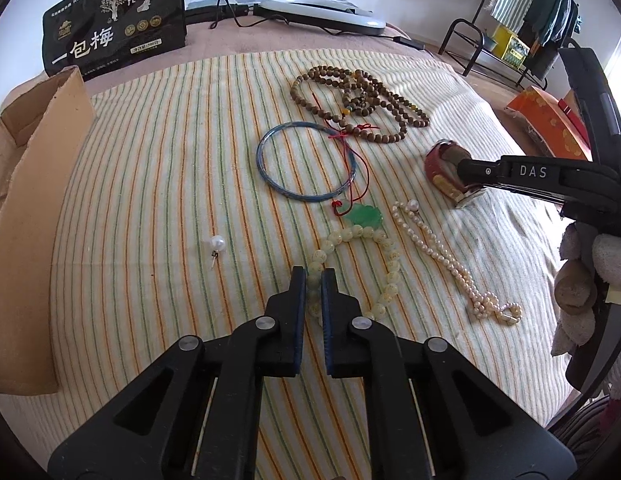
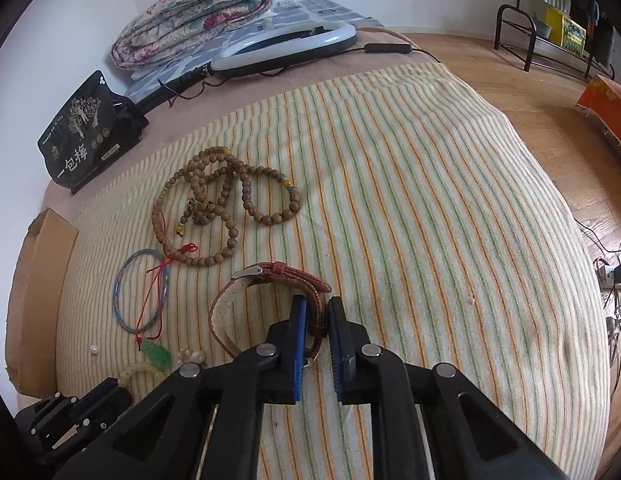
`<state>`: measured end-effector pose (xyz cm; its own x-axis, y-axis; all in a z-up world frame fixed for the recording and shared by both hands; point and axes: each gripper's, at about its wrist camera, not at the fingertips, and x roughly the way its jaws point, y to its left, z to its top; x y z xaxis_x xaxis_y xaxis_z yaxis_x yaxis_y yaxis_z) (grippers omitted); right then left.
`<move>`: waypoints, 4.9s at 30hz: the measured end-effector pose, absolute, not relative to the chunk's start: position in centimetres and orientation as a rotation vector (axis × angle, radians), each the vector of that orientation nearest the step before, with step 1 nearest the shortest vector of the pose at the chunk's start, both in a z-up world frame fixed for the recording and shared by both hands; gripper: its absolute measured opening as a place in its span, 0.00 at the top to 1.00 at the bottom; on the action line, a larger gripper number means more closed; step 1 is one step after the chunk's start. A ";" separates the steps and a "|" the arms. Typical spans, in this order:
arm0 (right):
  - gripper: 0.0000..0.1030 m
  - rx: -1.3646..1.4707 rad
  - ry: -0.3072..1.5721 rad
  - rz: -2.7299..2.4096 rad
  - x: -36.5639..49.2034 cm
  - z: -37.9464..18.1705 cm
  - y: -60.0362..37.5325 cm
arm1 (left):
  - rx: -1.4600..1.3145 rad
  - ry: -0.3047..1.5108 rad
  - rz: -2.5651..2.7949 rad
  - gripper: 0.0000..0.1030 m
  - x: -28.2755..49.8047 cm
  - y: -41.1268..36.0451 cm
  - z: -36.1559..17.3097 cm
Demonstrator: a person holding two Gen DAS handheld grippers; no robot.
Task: Organize jewelry
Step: 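Carry the bracelet and watch into the cardboard box and open both tools, then lift both open tools out of the box back over the jewelry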
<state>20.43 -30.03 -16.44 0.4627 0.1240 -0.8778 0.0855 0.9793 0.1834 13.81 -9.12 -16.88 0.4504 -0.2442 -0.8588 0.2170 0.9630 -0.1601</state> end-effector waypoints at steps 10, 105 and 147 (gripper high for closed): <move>0.92 0.172 1.061 0.007 19.7 -15.5 -30.0 | -0.036 1.044 -0.279 0.95 13.5 -8.5 -16.4; 0.83 0.005 0.908 0.495 18.5 -10.7 3.0 | -0.152 0.803 0.083 0.95 8.0 15.9 -7.9; 0.12 -0.017 0.736 0.292 15.7 -5.6 -8.4 | -0.088 0.715 -0.022 0.55 8.3 8.7 -5.6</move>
